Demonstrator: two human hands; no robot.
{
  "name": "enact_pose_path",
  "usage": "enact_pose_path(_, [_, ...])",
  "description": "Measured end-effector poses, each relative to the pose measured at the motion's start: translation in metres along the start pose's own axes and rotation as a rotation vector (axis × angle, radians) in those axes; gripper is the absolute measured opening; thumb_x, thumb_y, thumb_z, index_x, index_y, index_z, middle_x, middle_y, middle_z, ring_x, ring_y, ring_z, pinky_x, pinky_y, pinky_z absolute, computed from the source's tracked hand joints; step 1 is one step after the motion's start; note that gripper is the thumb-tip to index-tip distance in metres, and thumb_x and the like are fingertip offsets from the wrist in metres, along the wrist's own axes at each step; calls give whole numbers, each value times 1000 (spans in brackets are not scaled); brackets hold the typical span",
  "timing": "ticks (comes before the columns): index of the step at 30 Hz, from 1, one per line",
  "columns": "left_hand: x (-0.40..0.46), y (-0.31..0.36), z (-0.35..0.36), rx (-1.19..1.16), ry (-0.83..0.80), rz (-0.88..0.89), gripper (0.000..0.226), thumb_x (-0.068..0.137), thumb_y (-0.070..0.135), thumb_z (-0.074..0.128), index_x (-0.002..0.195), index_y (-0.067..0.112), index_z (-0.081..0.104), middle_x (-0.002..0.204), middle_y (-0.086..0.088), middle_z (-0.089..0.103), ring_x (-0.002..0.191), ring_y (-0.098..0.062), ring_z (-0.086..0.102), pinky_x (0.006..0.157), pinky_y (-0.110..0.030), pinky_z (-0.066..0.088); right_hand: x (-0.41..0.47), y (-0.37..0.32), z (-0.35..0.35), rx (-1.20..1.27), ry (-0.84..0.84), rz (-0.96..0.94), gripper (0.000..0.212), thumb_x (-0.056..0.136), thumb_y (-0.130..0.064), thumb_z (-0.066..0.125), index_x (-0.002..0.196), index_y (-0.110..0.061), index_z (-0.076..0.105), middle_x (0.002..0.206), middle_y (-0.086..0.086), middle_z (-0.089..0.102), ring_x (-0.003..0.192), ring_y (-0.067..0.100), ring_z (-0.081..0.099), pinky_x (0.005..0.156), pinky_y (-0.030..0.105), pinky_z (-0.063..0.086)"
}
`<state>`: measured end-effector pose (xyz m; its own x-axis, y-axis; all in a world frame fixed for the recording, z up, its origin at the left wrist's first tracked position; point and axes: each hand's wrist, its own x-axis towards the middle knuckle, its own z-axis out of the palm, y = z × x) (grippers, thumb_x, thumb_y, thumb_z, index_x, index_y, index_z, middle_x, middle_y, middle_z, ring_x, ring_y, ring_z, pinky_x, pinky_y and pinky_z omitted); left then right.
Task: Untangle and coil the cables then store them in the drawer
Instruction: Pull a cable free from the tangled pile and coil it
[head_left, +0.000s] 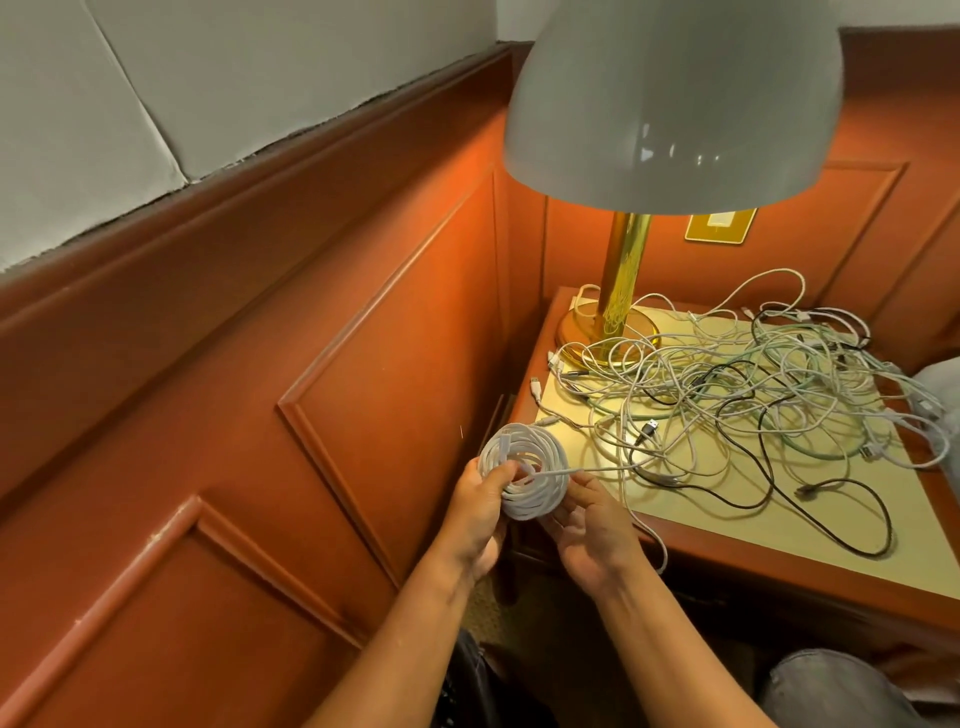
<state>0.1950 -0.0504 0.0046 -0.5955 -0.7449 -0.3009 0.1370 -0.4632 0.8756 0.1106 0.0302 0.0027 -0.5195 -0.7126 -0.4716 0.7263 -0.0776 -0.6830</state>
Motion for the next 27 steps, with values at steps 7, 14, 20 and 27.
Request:
enact_pose_path(7, [-3, 3, -9, 14, 72, -56, 31, 86, -2, 60, 117, 4, 57, 99, -14, 70, 90, -24, 68, 76, -36, 54, -1, 1, -2, -539, 71, -118, 30, 92, -23, 47, 90, -4, 71, 98, 10, 70, 93, 24, 61, 75, 35, 42])
enact_pose_path(14, [2, 9, -16, -13, 164, -89, 36, 86, -7, 59, 119, 7, 52, 104, -17, 65, 96, -30, 64, 86, -45, 54, -1, -9, -13, -1205, -133, -363, 58, 83, -42, 24, 117, -25, 69, 146, -2, 42, 135, 14, 35, 111, 35, 28])
enact_pose_path(20, [7, 4, -25, -66, 231, -41, 38, 84, -11, 60, 115, 8, 51, 95, -11, 64, 82, -20, 64, 67, -29, 54, 31, -23, -24, -1441, 30, -488, 51, 92, -19, 49, 143, -14, 45, 151, 9, 35, 140, 21, 30, 111, 32, 26])
enact_pose_path(27, [46, 1, -41, -87, 328, -29, 34, 82, -14, 58, 104, 11, 52, 98, -15, 62, 82, -23, 62, 70, -32, 52, 100, -37, -31, -2065, -187, -446, 83, 85, -69, 51, 152, -44, 9, 164, -2, -8, 149, 26, -13, 116, 56, -3])
